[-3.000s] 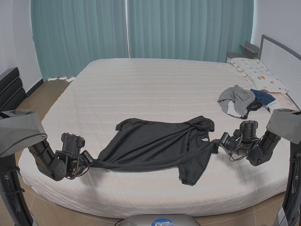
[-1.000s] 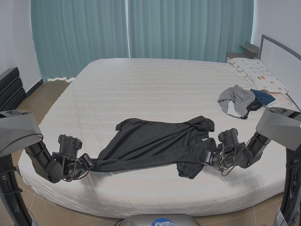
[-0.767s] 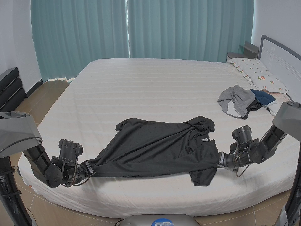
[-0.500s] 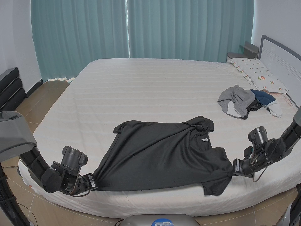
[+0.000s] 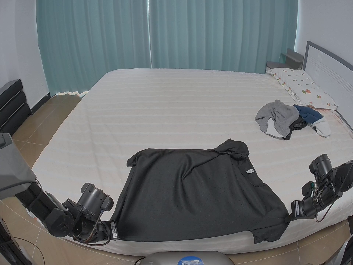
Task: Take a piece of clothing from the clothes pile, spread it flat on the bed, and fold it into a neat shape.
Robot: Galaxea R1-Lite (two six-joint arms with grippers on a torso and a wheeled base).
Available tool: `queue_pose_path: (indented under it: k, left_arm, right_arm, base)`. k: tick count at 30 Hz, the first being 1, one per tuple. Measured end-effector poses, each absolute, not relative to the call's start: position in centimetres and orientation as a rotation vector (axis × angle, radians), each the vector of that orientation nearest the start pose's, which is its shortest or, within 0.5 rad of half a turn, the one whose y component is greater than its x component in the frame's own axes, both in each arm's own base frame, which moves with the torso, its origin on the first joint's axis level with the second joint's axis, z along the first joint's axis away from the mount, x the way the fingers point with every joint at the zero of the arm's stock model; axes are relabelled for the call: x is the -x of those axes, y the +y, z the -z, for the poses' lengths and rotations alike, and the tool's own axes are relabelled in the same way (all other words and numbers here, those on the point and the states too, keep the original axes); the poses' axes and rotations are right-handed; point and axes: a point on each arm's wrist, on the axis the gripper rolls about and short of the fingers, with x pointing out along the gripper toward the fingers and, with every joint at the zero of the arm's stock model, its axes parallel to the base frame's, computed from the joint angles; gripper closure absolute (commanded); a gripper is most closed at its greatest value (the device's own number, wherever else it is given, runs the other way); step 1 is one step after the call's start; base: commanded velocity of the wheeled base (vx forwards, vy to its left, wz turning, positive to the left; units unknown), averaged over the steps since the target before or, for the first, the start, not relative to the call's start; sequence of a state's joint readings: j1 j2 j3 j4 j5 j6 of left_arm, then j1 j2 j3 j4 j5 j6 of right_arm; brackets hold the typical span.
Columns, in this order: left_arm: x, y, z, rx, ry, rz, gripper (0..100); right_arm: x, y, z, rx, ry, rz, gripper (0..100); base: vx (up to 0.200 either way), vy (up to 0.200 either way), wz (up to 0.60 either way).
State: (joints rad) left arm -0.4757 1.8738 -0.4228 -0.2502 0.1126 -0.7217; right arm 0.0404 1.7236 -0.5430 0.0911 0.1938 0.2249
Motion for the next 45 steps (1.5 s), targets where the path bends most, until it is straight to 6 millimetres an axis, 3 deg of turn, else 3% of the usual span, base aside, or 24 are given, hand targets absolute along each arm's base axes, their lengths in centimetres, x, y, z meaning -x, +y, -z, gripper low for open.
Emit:
queue_pose_path:
  k: [2, 3, 13, 25, 30, 35, 45]
  left_arm:
    - [-19.8, -10.0, -2.4, 0.276, 1.202, -0.111, 0]
    - [-19.8, -10.1, -2.3, 0.273, 1.205, -0.111, 0]
    - [-20.2, -10.5, -2.2, 0.287, 1.199, -0.102, 0]
    - [-23.8, -11.1, -4.1, 0.531, 1.026, -0.098, 0]
    - [-26.5, -10.7, -5.1, 0.697, 0.970, -0.126, 0]
    - [-28.7, -10.2, -5.5, 0.760, 0.925, -0.143, 0]
    - [-35.4, -9.4, -6.4, 0.838, 0.786, -0.151, 0]
  right_arm:
    - [-21.1, 1.4, -6.6, -0.287, 1.292, -0.060, 100]
    - [-21.1, 1.4, -6.5, -0.287, 1.294, -0.059, 0]
    - [-22.7, 1.5, -7.1, -0.306, 1.247, -0.081, 0]
    - [-28.9, 3.2, -8.1, -0.469, 1.079, -0.117, 0]
    - [-33.0, 4.2, -7.0, -0.628, 0.938, -0.099, 0]
    - [-35.3, 4.6, -5.2, -0.768, 0.875, -0.091, 0]
    - [-36.5, 4.3, -2.3, -0.929, 0.884, -0.039, 0]
  base:
    - [0.000, 0.000, 0.00]
    - [0.000, 0.000, 0.00]
    - [0.000, 0.000, 0.00]
    - [0.050, 0.000, 0.00]
    - [0.200, 0.000, 0.00]
    - [0.080, 0.000, 0.00]
    - [0.000, 0.000, 0.00]
